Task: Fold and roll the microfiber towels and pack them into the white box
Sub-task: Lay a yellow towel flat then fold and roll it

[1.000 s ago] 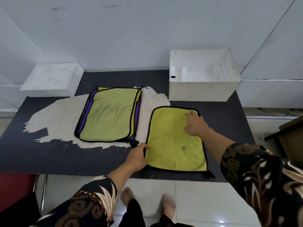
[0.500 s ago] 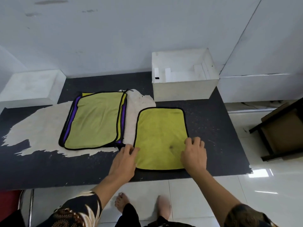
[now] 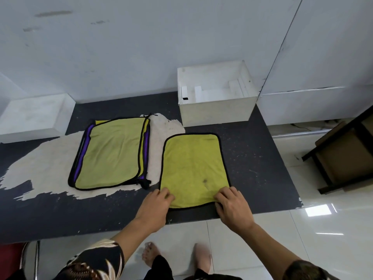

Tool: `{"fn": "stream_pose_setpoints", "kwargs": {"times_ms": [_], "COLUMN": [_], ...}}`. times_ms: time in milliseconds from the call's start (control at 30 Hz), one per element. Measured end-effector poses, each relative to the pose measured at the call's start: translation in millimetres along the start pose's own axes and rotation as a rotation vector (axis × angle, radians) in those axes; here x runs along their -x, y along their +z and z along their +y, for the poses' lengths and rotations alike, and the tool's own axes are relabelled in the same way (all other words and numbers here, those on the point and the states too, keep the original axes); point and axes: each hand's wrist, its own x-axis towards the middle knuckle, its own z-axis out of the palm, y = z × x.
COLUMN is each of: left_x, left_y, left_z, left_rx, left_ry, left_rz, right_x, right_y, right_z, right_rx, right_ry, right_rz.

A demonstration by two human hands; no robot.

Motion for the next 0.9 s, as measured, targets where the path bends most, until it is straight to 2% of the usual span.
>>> {"fn": "stream_pose_setpoints", "kwargs": {"times_ms": [167,300,533,733,867,900], "left_x": [0.1,-4.5,-5.3,-8.1,-6.9,-5.8], "left_y": [-5.7,-9.2,-22.1,-15.7,-14.6,-14.9], "left_z": [16.9,26.0,30.8,30.1,26.1,25.4], "left_rx": [-0.114,-0.115,-0.233,-0.239,-0.195,-0.205], "left_ry": [-0.045,-0.067,-0.065,-0.071,-0.03,-0.009], "left_rz": [-0.055,-0.028,-0.187,-0.136,-0.066,-0.091], "right_x": [-8.5,-8.5,-9.7,-8.2,-9.6,-10.5], "right_y": [-0.4,-0.6,3.6,0.9,1.5,1.6], "right_z": [-8.8,-14.3,-18.3,-22.3,-28.6,-30.6], "right_rx": [0.1,0.097,0.055,0.094,0.118,0.124], "right_ry": [0.016,0.097,0.199,0.227,0.278,0.294], "right_rz": [-0.025,-0.069,-0.077,-0.11,-0.115,-0.113]}}
